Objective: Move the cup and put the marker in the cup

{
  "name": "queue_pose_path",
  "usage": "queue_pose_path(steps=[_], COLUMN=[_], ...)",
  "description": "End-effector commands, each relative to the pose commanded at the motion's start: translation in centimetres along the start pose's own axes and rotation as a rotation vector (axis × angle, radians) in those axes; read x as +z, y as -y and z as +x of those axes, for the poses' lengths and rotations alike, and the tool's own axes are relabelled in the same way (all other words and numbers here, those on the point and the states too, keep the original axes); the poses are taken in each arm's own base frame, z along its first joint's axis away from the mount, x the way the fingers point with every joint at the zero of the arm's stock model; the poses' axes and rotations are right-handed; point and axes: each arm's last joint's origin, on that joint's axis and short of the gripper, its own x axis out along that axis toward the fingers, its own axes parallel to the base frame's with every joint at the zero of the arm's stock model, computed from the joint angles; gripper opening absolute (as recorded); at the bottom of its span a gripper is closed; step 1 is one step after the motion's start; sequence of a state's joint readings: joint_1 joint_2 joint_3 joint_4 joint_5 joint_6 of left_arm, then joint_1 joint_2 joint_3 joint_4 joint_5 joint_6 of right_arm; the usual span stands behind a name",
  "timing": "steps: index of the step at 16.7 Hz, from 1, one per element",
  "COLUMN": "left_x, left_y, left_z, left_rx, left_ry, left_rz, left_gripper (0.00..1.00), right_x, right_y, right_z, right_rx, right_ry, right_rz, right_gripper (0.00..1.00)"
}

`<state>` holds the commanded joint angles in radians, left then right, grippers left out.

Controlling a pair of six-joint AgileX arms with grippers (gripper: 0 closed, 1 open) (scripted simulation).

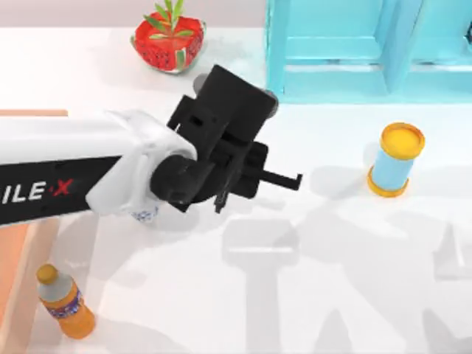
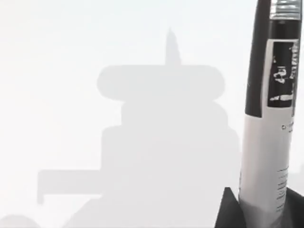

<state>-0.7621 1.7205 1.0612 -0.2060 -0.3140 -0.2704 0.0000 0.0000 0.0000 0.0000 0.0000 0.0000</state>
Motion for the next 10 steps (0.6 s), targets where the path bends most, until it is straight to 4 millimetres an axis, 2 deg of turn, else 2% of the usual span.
queue_pose_path(steps=[4, 10], left_x=[-2.8, -6.9], left_y=[-2.6, -6.1], left_z=[-1.6, -5.4], left_rx=[0.014, 0.064], left_ry=[0.269, 0.663], left_rz=[-0.012, -0.054], left_gripper=[0.0, 0.0], right_x=[0.0, 0.0], right_y=[0.0, 0.0], right_z=[0.0, 0.0], right_rx=[0.0, 0.0], right_ry=[0.0, 0.0], right_rz=[0.0, 0.0], right_gripper=[1.0, 1.0])
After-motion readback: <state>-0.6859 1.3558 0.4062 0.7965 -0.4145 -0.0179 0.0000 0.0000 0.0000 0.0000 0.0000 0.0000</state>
